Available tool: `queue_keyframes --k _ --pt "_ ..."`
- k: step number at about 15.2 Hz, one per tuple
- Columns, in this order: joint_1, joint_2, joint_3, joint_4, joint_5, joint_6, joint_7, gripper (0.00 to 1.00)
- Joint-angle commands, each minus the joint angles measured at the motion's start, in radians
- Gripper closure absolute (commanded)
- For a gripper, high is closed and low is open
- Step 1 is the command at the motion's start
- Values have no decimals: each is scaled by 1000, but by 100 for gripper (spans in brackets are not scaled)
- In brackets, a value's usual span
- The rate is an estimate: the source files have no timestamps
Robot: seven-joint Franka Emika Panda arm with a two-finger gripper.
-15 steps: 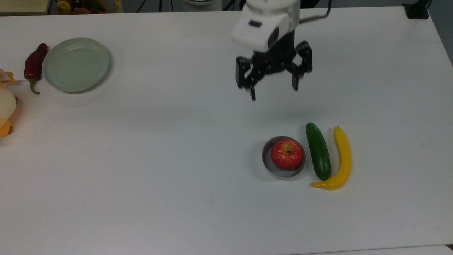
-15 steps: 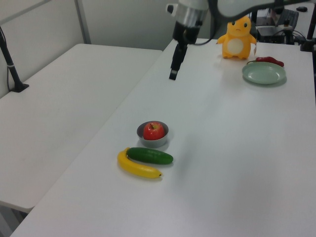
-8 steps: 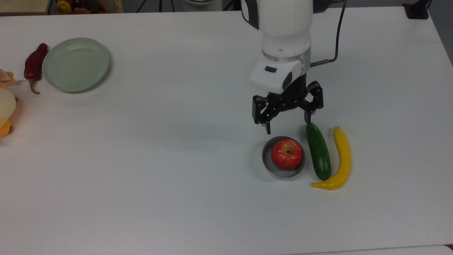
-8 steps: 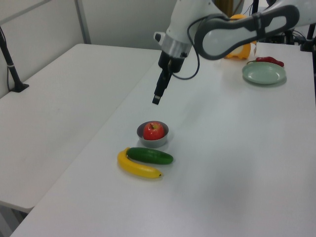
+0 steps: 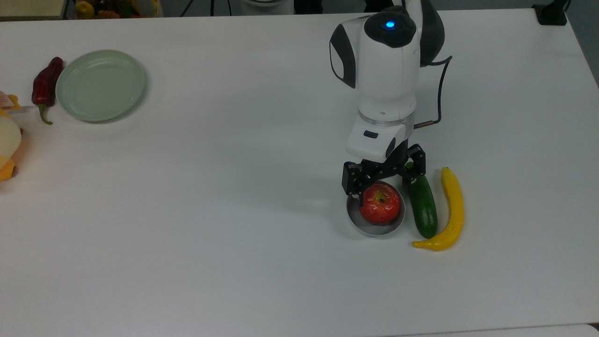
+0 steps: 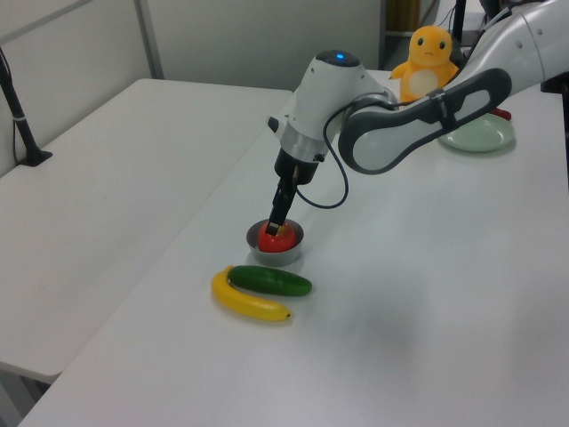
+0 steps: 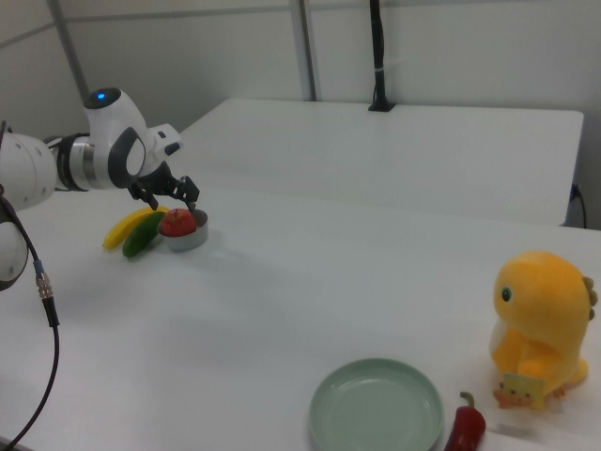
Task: Red apple placed in the center of the desktop
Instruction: 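Lower the gripper around the red apple and close on it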
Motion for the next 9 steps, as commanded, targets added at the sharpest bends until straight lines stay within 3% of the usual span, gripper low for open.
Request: queue_keyframes --k 1,9 --pt "5 7 3 -32 -40 59 22 0" --pt "5 16 3 -47 -63 60 22 0"
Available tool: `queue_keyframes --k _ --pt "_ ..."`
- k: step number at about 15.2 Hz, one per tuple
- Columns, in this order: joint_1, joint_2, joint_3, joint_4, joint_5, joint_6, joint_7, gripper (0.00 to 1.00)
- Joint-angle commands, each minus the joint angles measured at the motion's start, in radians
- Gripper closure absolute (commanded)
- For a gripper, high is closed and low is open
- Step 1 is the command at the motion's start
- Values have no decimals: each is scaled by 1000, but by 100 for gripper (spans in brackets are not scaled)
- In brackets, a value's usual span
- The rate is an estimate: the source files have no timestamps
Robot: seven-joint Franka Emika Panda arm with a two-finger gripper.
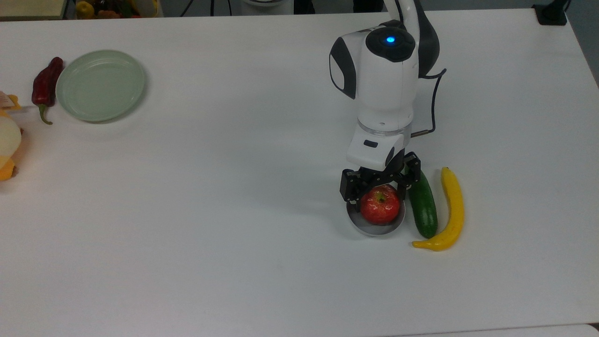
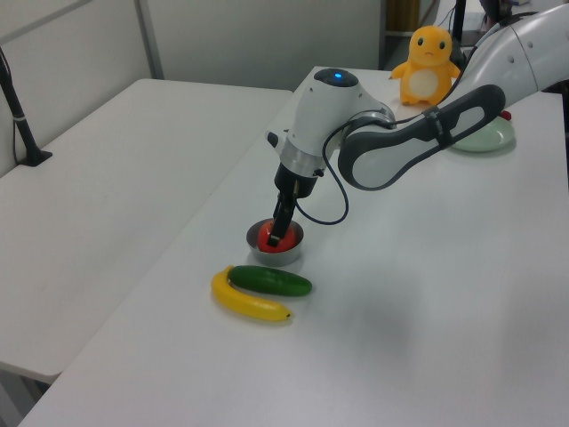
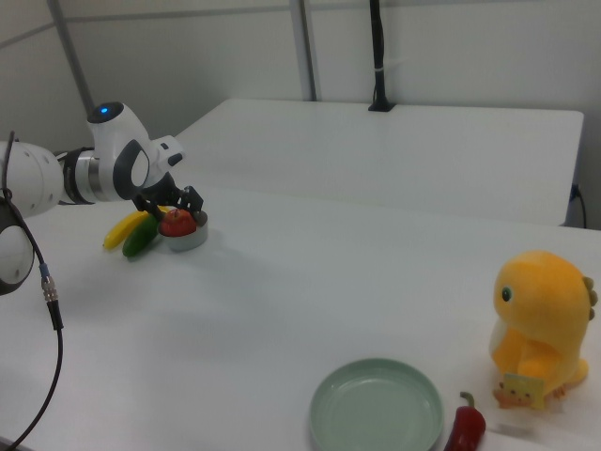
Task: Red apple placed in the center of the desktop
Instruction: 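Lower the gripper around the red apple and close on it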
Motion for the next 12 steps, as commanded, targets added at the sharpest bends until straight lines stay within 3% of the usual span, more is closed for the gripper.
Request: queue_keyframes --k 1,3,5,6,7,12 --pt "6 -19 2 -39 -25 29 22 1" --pt "6 -19 2 -39 -39 29 22 16" --pt "6 -19 4 -39 -53 29 22 48" --pt "6 -20 4 -42 -53 29 22 71" --pt "6 -22 4 -42 -54 28 22 85" --pt "3 -52 5 -53 -54 25 21 89"
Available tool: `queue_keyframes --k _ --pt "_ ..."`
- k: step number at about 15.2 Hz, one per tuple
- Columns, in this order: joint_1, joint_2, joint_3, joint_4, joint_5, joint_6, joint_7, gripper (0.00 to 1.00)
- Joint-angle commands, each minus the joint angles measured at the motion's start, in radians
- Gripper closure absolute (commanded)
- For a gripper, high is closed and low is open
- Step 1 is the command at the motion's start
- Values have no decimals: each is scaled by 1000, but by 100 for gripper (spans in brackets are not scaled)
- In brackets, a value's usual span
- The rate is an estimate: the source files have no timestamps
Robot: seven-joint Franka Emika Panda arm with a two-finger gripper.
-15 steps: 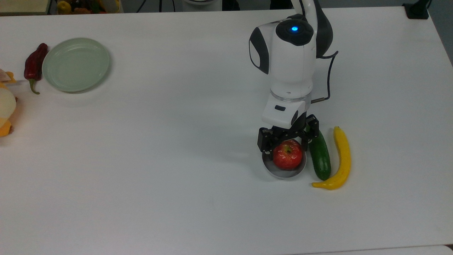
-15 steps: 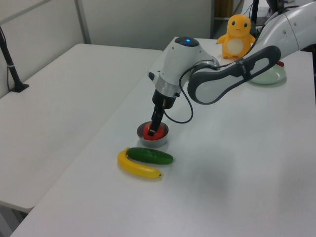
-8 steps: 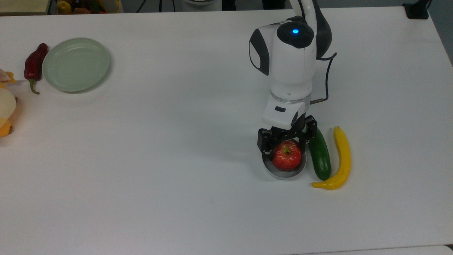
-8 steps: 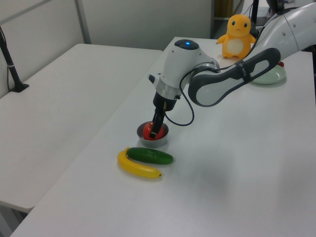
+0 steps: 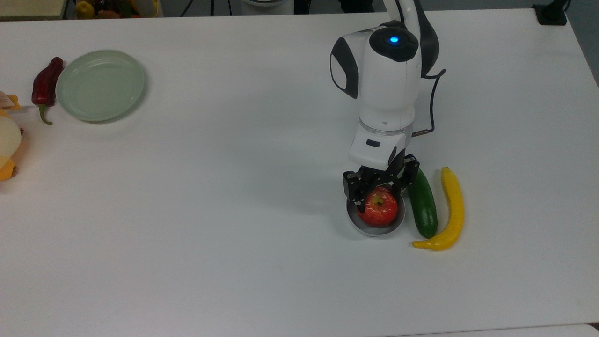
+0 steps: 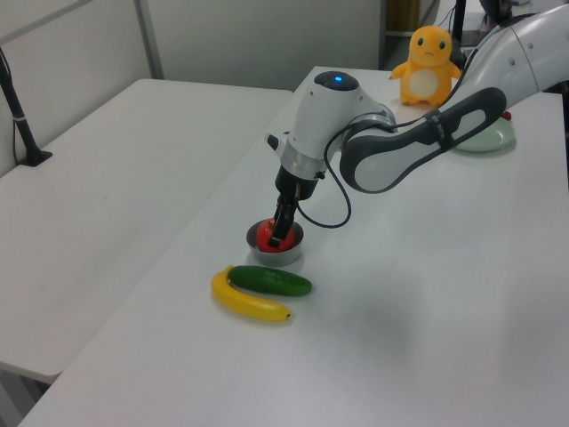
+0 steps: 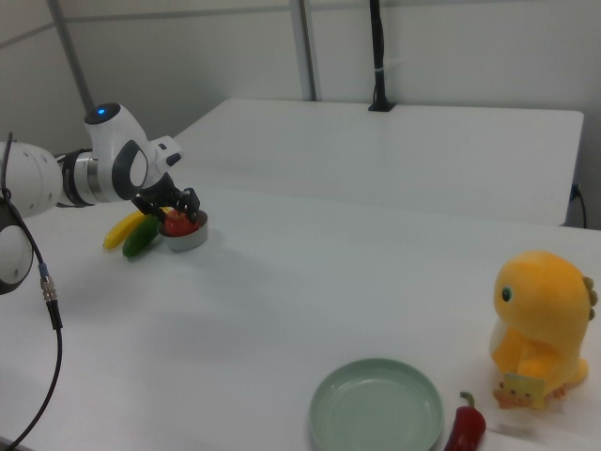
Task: Red apple placed in the center of the desktop
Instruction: 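Lower the gripper around the red apple and close on it, then lift the red apple out of the grey bowl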
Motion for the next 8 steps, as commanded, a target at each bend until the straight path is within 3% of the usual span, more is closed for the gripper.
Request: queue_keyframes --k 1,4,7,8 --pt "1 -70 5 -60 -23 20 21 89" --pt "-5 -159 7 -94 -13 -9 22 91" --pt "-27 -317 11 -151 4 -131 24 91" --pt "-39 -437 13 -226 13 -185 19 92"
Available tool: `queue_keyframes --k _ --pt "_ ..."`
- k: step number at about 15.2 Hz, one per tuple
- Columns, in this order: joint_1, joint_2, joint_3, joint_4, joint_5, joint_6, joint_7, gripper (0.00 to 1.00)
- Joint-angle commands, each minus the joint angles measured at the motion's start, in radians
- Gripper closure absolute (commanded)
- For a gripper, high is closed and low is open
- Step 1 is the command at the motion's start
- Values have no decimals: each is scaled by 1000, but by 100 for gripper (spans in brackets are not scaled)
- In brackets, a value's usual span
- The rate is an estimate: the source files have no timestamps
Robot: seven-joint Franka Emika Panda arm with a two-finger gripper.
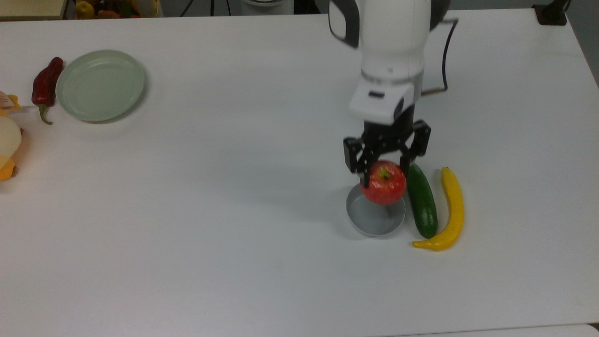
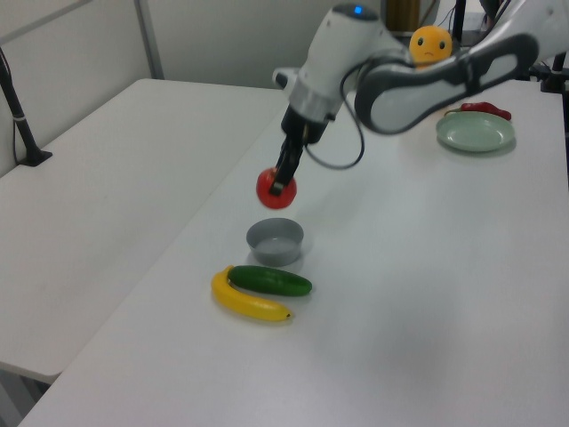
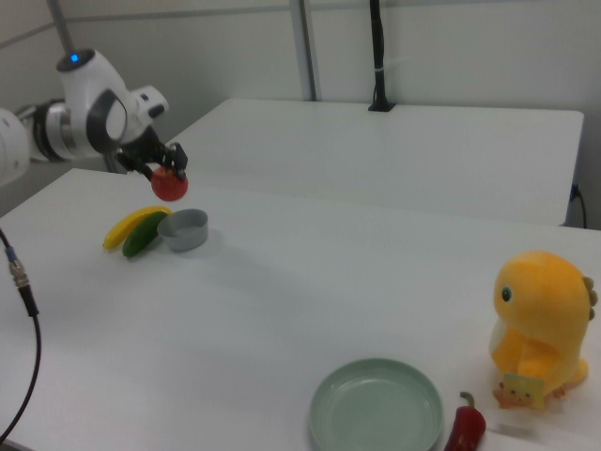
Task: Red apple placed in the center of the desktop
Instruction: 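Lift the red apple out of the grey bowl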
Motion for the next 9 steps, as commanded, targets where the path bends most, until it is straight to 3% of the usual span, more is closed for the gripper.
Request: queue_keyframes --k 1,4,9 --pt "-34 -298 13 -236 13 -103 11 93" --pt "-56 -440 13 -350 13 -171 8 94" --pt "-125 -560 11 -395 21 -444 -93 95"
